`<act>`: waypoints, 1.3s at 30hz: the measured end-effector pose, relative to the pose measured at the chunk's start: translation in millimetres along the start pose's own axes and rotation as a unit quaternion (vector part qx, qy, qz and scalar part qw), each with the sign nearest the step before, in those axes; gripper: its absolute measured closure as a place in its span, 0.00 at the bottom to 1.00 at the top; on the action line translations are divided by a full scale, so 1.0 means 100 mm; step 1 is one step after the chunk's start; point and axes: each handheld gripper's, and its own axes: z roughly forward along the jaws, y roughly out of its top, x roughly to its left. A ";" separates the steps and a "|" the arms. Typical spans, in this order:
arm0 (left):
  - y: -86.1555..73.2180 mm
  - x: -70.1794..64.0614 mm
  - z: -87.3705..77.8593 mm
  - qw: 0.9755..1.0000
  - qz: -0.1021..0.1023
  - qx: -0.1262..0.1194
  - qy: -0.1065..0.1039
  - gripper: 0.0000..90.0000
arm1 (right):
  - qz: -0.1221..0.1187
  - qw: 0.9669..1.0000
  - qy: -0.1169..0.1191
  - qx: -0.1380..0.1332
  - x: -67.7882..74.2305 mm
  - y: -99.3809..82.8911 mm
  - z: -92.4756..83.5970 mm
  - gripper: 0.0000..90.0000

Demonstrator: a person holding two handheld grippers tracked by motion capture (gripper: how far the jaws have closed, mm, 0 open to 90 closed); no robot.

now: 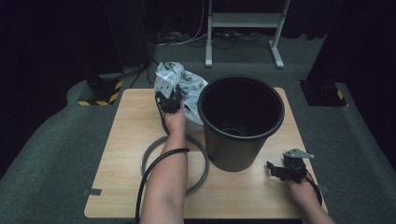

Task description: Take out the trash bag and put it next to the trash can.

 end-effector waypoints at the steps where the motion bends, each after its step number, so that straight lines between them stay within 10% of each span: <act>1: -0.02 0.00 0.01 1.000 0.000 0.005 -0.001 0.92 | 0.000 1.000 0.001 0.001 0.00 0.00 0.00 0.22; 24: 0.08 -0.03 -0.13 0.999 -0.009 0.035 -0.016 0.31 | -0.008 1.000 0.008 0.001 0.01 0.00 0.00 0.22; 39: 0.15 0.04 -0.40 0.999 0.012 0.030 -0.026 0.21 | -0.010 1.000 0.013 0.002 0.02 0.00 0.01 0.22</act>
